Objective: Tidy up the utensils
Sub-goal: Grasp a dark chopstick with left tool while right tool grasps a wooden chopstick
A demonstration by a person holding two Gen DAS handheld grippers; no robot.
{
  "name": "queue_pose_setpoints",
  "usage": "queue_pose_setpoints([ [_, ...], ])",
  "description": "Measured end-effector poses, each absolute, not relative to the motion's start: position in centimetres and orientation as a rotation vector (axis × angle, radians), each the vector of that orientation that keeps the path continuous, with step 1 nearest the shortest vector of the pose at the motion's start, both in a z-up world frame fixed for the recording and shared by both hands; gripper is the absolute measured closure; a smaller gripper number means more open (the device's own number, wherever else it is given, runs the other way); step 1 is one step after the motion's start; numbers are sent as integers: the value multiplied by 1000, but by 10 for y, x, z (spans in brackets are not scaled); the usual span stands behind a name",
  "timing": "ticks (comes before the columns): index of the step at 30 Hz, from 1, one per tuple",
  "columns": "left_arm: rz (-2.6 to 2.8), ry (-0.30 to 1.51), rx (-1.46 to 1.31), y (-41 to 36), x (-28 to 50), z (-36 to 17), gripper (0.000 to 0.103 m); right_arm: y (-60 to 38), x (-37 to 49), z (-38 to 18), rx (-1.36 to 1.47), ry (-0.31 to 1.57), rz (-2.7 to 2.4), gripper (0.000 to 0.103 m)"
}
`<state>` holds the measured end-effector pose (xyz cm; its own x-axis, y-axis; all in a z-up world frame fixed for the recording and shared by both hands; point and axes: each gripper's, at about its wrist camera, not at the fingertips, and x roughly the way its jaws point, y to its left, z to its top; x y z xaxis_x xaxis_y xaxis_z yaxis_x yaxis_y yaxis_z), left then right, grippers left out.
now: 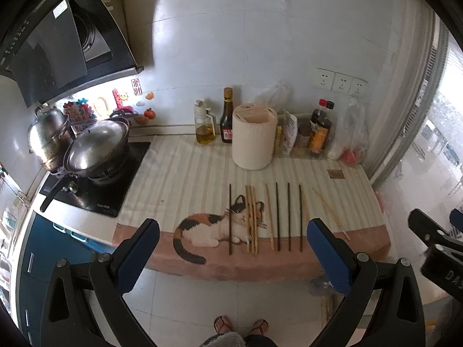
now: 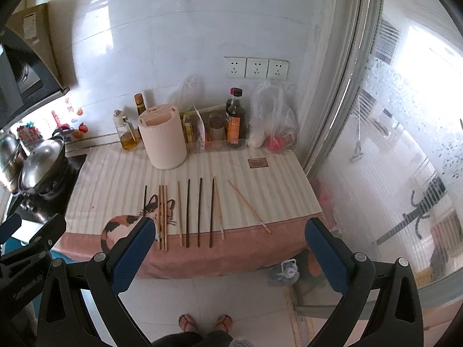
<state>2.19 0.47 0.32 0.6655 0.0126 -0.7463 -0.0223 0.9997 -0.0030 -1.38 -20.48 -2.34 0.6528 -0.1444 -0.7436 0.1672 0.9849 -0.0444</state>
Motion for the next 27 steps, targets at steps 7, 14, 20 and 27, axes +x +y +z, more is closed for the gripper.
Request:
queue_pose_setpoints([
  [7,21,834,-22,24,70,-27,0,-220,28,-64,62,881,-206,0],
  [14,40,884,47,26,126,-77,0,-243,84,-131,91,1018,-261,0],
  [20,43,1027,51,22,187,-136,0,-274,140,-192,122,1135,-278,9],
  [27,100,1270,17,22,251,-225,15,-311,217,-270,129,1286,-221,26],
])
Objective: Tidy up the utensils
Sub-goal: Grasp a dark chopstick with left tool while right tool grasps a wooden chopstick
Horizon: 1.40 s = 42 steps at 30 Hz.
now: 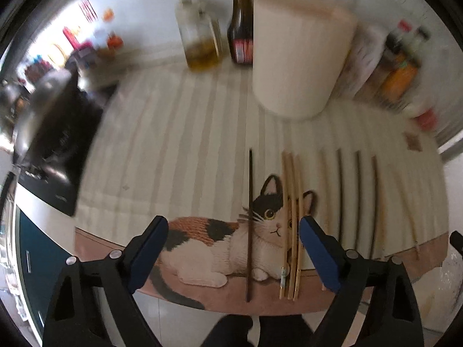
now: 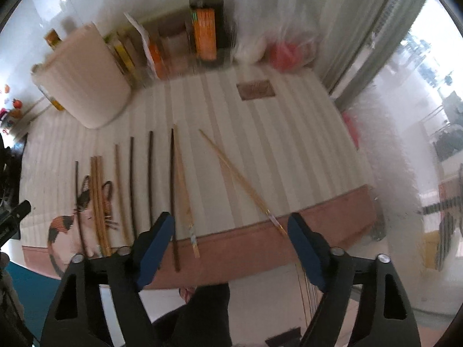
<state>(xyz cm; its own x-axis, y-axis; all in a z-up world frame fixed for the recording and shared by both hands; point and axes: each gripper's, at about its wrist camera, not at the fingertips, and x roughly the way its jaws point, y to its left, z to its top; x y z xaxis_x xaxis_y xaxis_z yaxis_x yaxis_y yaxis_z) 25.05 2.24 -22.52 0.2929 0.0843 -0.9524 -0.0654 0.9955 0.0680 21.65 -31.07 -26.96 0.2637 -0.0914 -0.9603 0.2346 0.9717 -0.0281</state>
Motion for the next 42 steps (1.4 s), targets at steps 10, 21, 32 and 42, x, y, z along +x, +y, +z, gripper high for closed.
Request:
queue_pose_setpoints([
  [10,169,1505,60,22,286,-327,49,-347,293,-367,100,1484,-203,41],
  [21,153,1556,28,27,284,-351,71,-342,332,-431,14,1661,-154,42],
  [32,120,1557,-51,39,305,-358,99,-359,346,-437,432,1596,-148,96],
  [42,37,1578,-128,77,328,-362,96,-341,366,-437,332,1613,-163,95],
])
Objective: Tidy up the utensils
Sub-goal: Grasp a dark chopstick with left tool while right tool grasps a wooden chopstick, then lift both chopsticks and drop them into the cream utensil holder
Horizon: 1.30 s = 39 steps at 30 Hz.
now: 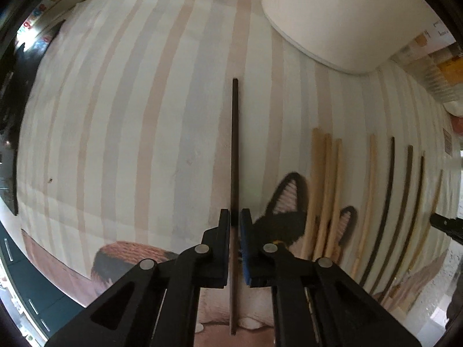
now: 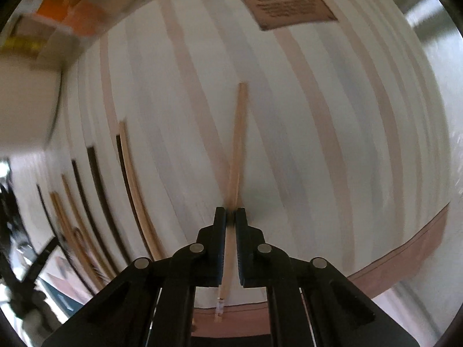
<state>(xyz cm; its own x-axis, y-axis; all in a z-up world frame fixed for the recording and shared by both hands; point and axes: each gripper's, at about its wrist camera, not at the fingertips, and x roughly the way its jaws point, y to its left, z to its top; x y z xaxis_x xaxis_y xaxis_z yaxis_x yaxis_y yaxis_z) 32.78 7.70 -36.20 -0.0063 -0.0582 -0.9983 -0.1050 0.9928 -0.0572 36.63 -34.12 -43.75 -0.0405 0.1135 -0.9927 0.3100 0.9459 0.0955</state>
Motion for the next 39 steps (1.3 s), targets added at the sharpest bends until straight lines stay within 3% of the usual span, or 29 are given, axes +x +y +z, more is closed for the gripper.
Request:
queue_pose_setpoints([
  [5,14,1596,-141,82,316,-372,86,-315,379,-437,192,1630,-178,93],
  [10,27,1591,-110,70,314,-373,86,-284,384,-444,143,1634,-185,82],
  [18,44,1564,-67,14,326,-369,87,-274,404,-434,145,1641,-189,80],
  [21,45,1552,-64,14,328,-369,91,-274,404,-429,141,1627,-185,81],
  [22,48,1546,-58,16,328,-365,99,-271,404,-427,140,1615,-184,84],
  [23,42,1543,-60,16,331,-366,99,-276,394,-428,136,1603,-181,95],
  [39,42,1434,-70,39,323,-303,99,-294,336,-374,240,1482,-85,96],
])
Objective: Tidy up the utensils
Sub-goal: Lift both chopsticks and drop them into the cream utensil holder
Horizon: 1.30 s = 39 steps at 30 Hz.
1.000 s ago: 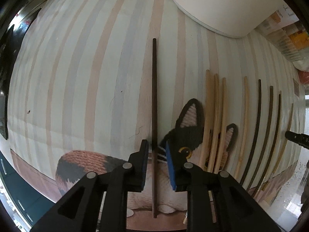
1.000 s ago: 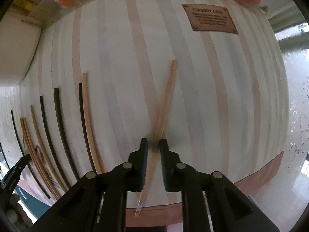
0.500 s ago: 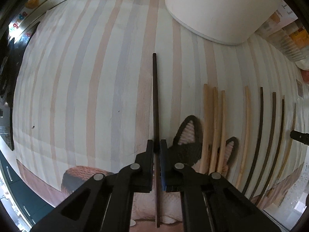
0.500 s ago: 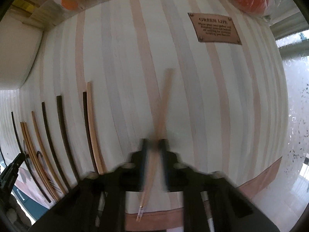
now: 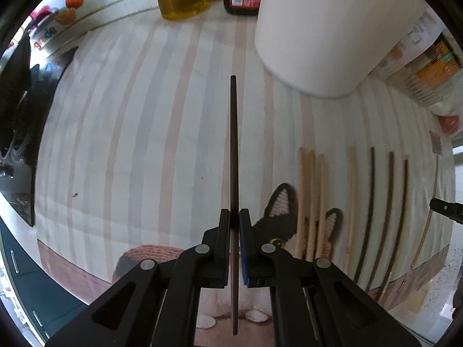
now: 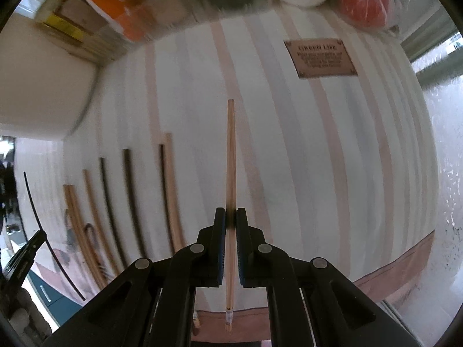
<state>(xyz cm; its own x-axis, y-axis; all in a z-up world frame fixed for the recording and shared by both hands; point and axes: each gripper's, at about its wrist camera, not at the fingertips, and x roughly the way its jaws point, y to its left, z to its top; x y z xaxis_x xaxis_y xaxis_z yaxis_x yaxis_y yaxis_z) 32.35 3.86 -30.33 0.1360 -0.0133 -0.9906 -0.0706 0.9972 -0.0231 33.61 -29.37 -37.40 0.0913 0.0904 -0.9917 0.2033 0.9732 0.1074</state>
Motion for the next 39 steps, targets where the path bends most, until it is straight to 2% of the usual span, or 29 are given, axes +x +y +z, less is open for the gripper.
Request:
queue_pose_setpoints([
  [7,28,1332,-86,40,323,-252,100,-283,330,-324,277,1368,-18,96],
  [15,34,1158,-132,47,318,-182,100,-259,329,-248,321,1141,58,96],
  [26,-36,892,-176,49,346,-77,100,-201,360,-124,281,845,180,96],
  [33,-51,777,-148,34,385,-47,100,-173,393,-69,277,689,212,96],
  [39,-51,732,-145,25,422,-44,100,-162,426,-52,288,602,226,96],
])
